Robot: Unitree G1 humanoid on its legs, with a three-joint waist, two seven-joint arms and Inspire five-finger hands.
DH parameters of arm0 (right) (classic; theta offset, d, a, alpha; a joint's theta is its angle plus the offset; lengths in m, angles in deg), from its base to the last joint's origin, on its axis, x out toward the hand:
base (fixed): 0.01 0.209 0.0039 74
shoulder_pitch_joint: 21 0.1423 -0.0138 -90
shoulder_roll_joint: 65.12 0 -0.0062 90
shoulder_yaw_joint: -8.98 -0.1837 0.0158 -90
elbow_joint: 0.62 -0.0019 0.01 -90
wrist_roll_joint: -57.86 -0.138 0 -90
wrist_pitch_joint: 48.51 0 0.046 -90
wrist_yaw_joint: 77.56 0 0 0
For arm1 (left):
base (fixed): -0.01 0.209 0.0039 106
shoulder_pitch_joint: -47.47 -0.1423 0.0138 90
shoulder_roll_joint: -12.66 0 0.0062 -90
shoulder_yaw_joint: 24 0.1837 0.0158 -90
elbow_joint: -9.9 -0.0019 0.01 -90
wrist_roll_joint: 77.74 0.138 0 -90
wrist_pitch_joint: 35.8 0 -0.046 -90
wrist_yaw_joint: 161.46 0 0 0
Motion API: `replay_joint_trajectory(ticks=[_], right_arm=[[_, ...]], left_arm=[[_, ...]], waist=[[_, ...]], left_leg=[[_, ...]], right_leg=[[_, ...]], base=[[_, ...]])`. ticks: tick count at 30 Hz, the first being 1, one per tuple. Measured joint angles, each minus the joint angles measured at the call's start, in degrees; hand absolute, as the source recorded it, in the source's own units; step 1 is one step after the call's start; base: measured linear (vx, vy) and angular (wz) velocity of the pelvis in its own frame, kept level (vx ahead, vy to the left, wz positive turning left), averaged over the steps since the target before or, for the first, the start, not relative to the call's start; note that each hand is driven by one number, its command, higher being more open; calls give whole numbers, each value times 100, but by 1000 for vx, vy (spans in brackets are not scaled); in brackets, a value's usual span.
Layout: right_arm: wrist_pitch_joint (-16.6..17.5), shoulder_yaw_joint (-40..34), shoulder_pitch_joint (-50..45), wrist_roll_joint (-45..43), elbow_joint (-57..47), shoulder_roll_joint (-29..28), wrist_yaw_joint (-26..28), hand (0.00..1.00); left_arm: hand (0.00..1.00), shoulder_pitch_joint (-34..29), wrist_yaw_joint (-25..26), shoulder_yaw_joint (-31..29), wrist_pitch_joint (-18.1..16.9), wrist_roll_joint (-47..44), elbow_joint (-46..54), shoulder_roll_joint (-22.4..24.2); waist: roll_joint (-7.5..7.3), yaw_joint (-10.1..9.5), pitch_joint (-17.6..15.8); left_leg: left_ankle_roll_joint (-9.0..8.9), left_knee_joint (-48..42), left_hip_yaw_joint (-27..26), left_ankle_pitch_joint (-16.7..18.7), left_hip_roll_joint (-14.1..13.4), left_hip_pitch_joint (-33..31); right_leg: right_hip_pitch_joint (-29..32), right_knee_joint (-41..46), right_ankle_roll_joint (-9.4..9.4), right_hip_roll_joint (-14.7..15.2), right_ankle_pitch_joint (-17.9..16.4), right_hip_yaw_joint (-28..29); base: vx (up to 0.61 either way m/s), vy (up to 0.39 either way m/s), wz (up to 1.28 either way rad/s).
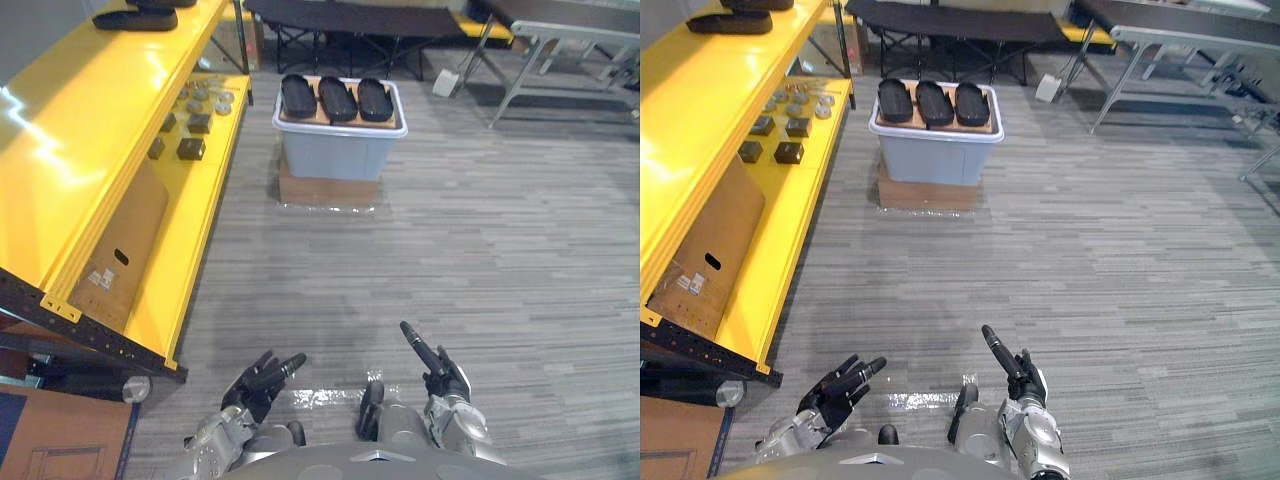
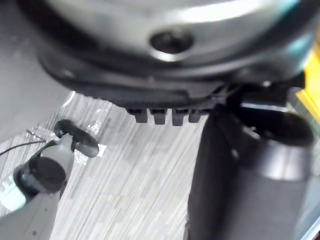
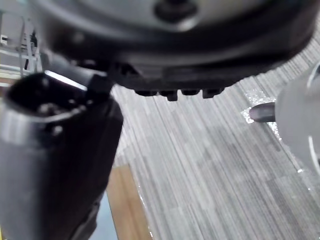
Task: Walk over and take three plastic housings, then place them on the shelf
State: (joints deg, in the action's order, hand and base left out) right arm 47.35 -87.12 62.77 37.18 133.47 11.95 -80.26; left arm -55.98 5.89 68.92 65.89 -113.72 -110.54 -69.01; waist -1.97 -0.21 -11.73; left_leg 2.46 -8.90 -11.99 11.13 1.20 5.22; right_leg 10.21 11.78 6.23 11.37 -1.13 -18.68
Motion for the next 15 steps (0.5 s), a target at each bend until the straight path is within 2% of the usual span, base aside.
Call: replay_joint_trajectory(ticks=[1, 2, 3, 4, 5, 6, 7, 8, 9, 10, 12, 14, 15], right_arm=[[6, -1, -94, -1, 1, 0, 0, 100], [11, -1, -201, -3, 2, 0, -4, 100], [10, -2, -234, -5, 11, 1, -16, 100], [9, -3, -319, 0, 11, 1, -54, 100], [5, -8, -401, 6, 11, 32, -65, 100], [9, -15, -425, 5, 5, 62, -53, 100], [9, -16, -386, 6, 20, 120, -38, 100], [10, -11, -393, 4, 11, 171, 14, 100], [11, -15, -400, -1, 14, 165, 26, 100], [15, -13, -402, 4, 15, 193, 34, 100], [114, 11, -333, 61, 15, 298, 44, 100], [216, 177, -7, 529, 21, 406, -22, 100], [240, 230, 188, 732, 26, 428, -51, 100]], left_arm=[[100, -10, -19, 82, 53, -14, 4, -7], [100, -4, 11, 122, 124, -13, 9, -11], [100, -2, 41, 129, 130, -15, 11, -3], [100, -6, 135, 167, 170, -23, 4, -5], [100, -9, 270, 190, 236, -100, -81, 9], [100, -70, 315, 179, 237, -229, -120, 14], [100, 30, 323, 156, 208, -332, -143, 60], [100, 128, 305, 59, 170, -423, -138, 134], [100, 170, 286, 21, 124, -424, -138, 171], [100, 184, 235, -70, 62, -438, -108, 268], [100, 183, 168, -55, -40, -443, -14, 344], [100, 173, 128, -78, -98, -435, 113, 411], [100, 172, 126, -87, -176, -421, 117, 465]], waist=[[12, -6, -8], [48, -14, 13], [86, -10, 31], [182, -5, 81], [309, -7, 200], [369, -4, 244], [459, -3, 255], [529, 7, 182], [530, -11, 127], [441, -80, 55], [401, -249, 51], [386, -352, 24], [402, -380, -24]], left_leg=[[-57, -294, -8, 283, -59, 1], [-162, -675, -13, 610, -187, -52], [-231, -873, -13, 774, -289, -84], [-390, -1142, -14, 1063, -490, -95], [-594, -1321, -36, 1221, -781, -88], [-609, -1638, -92, 1206, -926, -143], [-570, -2780, -238, 1005, -1313, -632], [-506, -4133, -180, 354, -1663, -1209], [-522, -4571, -70, 271, -1729, -1364], [-595, -4931, 60, 354, -1622, -1596], [-688, -4484, 63, 417, -1298, -1869], [-642, -2742, 46, 270, -865, -2202], [-695, -1287, 225, -223, -651, -2235]], right_leg=[[-58, 120, -211, -6, -132, 2], [-85, 438, -517, -44, -329, -9], [-46, 585, -557, -82, -352, -24], [-45, 882, -598, -175, -402, -116], [-89, 940, -722, -393, -546, -194], [-135, 873, -722, -527, -652, -225], [-212, 838, -883, -719, -754, -233], [-656, 462, -872, -931, -729, -301], [-919, 279, -890, -998, -716, -307], [-1397, -27, -915, -1024, -732, -289], [-1832, -340, -907, -957, -727, -194], [-2072, -542, -853, -868, -693, -46], [-2152, -548, -843, -844, -688, 24]], base=[[267, -183, -6], [277, -209, -7], [383, -290, -11], [439, -290, -13], [488, -265, -11], [476, -213, -11], [497, -216, -1], [510, -230, 2], [517, -189, 1], [496, -138, -20], [449, -82, -40], [494, 25, -45], [456, 75, -31]])
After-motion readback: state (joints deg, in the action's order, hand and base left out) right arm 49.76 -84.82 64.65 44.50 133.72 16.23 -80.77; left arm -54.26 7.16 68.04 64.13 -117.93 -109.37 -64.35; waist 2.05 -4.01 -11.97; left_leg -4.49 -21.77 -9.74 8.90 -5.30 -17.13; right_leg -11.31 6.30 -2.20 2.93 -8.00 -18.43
